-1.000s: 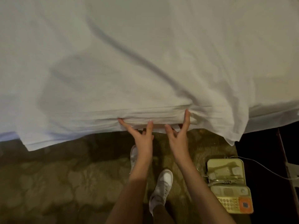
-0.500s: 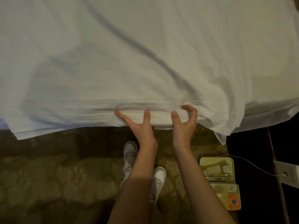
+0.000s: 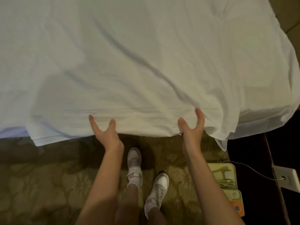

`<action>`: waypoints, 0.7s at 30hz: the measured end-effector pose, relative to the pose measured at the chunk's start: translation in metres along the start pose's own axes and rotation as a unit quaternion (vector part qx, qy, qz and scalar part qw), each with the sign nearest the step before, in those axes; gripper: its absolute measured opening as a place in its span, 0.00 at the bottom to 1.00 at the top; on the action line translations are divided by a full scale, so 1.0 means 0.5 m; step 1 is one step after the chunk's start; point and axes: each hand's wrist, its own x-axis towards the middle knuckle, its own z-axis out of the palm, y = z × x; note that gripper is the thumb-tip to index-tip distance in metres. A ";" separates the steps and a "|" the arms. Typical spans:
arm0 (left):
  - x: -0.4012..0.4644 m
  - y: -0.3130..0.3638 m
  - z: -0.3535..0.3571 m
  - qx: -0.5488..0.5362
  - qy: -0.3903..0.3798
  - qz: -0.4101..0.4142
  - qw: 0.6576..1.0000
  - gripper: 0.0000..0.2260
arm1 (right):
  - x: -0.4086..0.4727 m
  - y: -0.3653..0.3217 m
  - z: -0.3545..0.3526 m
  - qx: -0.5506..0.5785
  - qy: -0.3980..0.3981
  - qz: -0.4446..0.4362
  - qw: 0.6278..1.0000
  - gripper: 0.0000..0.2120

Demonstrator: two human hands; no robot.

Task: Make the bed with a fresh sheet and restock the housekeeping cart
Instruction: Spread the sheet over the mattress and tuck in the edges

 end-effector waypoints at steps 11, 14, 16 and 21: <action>0.113 0.194 -0.031 0.140 -0.090 0.071 0.984 0.36 | 0.069 -0.150 -0.001 -0.077 0.024 -0.061 0.995 0.25; 0.104 0.281 -0.008 0.150 -0.133 0.046 0.979 0.36 | 0.074 -0.222 0.014 -0.137 -0.006 -0.045 0.990 0.26; 0.104 0.338 0.009 0.153 -0.162 0.023 0.975 0.35 | 0.079 -0.270 0.024 -0.166 -0.029 -0.038 0.985 0.27; 0.133 0.461 0.085 0.134 -0.190 -0.004 0.973 0.32 | 0.111 -0.380 0.086 -0.173 -0.057 -0.033 0.983 0.28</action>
